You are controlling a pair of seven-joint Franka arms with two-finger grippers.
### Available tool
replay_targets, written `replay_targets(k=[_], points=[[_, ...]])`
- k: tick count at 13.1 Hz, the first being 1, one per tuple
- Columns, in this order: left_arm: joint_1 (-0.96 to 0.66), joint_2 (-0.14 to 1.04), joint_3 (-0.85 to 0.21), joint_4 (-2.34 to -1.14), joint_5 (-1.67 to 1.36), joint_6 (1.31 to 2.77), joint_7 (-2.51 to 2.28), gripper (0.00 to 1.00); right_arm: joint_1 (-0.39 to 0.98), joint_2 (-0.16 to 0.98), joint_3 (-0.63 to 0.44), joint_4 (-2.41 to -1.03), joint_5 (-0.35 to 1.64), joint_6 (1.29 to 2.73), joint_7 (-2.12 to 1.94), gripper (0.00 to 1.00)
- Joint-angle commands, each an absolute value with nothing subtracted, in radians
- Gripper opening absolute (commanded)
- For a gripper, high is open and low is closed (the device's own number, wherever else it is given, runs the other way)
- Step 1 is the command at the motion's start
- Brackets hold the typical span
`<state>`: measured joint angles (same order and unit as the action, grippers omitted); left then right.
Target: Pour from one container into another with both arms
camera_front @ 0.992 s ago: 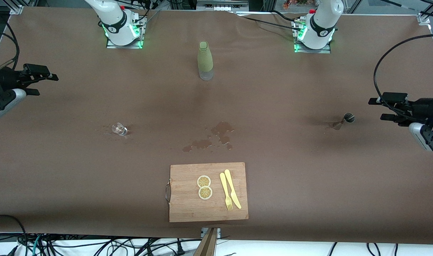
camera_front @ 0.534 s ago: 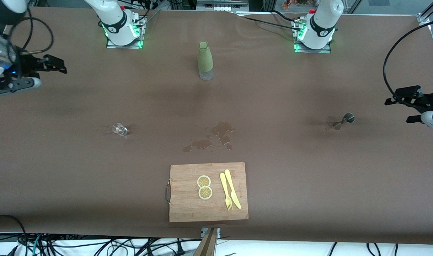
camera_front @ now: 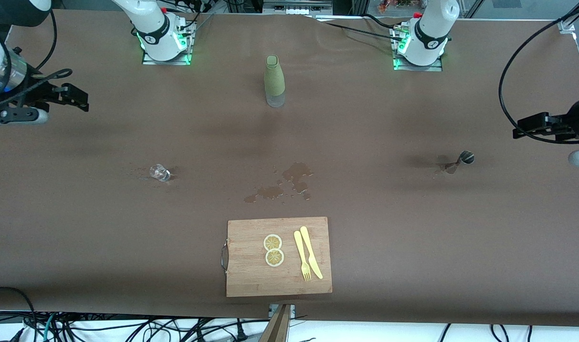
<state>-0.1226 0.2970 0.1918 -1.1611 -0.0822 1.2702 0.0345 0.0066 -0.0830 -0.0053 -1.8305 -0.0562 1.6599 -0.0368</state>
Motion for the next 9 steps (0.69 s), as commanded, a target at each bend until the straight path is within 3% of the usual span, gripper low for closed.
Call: replay_targets(k=[1,9], points=[[-0.121,0.218,0.186,-1.244,-0.060,1.282,0.000,1.00,0.005,-0.112,-0.006,-1.850,-0.041,1.683,-0.028,1.00],[-0.121,0.210,0.144,-1.270,-0.094,1.284,-0.084,1.00,-0.002,-0.097,-0.002,-1.827,-0.044,1.654,0.009,1.00]])
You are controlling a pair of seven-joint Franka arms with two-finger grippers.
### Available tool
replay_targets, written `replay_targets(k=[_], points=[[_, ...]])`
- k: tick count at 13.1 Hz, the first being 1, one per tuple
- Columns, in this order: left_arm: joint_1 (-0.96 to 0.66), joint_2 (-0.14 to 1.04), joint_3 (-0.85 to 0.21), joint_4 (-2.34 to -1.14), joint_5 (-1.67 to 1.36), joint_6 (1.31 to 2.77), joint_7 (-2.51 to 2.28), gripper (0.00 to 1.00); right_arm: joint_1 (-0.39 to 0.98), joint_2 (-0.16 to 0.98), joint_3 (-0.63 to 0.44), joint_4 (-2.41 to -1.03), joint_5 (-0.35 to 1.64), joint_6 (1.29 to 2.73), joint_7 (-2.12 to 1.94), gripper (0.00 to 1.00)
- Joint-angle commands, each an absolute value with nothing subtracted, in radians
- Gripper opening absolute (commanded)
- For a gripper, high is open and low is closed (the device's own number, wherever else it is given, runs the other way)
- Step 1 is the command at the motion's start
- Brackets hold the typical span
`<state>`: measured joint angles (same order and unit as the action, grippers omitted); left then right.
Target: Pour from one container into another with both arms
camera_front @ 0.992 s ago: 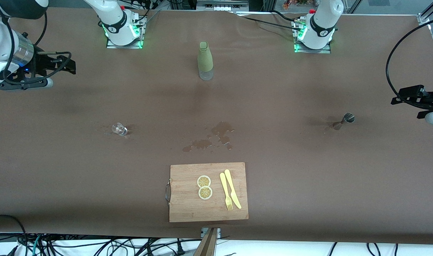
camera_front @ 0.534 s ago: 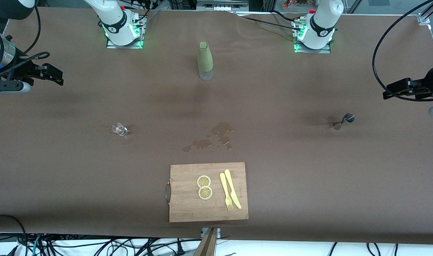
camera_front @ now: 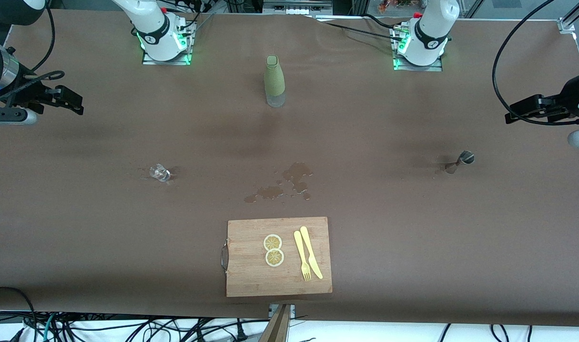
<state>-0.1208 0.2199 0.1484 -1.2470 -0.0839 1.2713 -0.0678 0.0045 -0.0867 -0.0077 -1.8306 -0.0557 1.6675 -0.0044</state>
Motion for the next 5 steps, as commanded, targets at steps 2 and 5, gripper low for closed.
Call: replay_targets(k=[2,5], points=[[-0.133,0.210,0.143,-1.266,-0.094,1.284,-0.086,1.00,-0.002,-0.097,0.000,-1.825,-0.043,1.654,0.009,1.00],[-0.156,0.212,0.143,-1.264,-0.089,1.284,-0.087,1.00,-0.002,-0.097,-0.002,-1.825,-0.043,1.647,0.009,1.00]])
